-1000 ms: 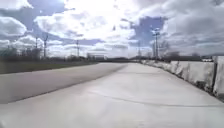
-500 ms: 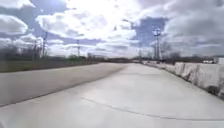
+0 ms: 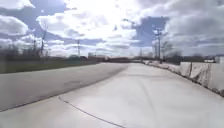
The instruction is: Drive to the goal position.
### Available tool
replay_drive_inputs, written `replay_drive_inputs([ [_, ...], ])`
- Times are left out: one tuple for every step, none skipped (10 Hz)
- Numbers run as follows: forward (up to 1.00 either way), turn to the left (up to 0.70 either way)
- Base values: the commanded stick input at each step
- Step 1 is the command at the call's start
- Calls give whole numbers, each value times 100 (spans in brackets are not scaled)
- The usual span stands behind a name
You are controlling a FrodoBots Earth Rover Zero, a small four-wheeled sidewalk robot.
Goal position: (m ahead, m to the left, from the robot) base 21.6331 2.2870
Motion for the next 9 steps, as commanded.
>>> replay_drive_inputs([
  [70, 0],
  [70, 0],
  [70, 0],
  [70, 0],
  [70, 0],
  [70, -19],
  [70, -9],
  [70, 0],
  [70, 0],
])
